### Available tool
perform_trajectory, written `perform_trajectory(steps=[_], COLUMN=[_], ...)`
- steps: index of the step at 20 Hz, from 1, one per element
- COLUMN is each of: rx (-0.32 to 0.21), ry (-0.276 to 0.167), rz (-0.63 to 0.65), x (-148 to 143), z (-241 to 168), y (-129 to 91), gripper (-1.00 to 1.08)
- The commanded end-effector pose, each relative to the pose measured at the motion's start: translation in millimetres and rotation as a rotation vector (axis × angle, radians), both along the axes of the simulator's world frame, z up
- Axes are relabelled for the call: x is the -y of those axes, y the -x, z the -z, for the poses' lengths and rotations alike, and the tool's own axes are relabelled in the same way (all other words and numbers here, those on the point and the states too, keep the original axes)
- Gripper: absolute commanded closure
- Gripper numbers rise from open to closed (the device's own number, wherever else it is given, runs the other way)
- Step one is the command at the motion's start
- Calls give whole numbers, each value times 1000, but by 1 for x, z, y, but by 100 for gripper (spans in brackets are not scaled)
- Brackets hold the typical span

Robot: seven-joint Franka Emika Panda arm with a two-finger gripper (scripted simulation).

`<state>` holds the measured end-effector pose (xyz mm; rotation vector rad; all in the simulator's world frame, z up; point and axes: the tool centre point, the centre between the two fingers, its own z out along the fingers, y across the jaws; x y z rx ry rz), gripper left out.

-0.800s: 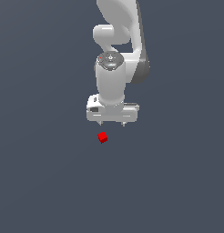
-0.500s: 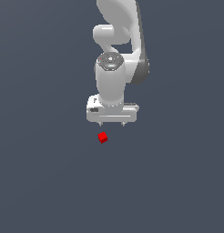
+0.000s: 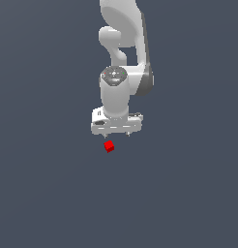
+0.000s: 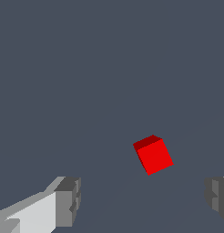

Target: Pick up the red cube and move it to a goal position.

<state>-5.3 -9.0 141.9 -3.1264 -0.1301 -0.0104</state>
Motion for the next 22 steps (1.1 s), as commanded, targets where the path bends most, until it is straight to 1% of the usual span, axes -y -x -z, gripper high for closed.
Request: perform_trajectory(steps=[1, 13, 18, 22], rx=[-1, -2, -3, -3], ry=[1, 8, 11, 13], rz=[-45, -311, -382, -415], x=[4, 30, 38, 41], z=[13, 90, 110, 120], y=[2, 10, 10, 9], gripper=[-92, -92, -92, -92])
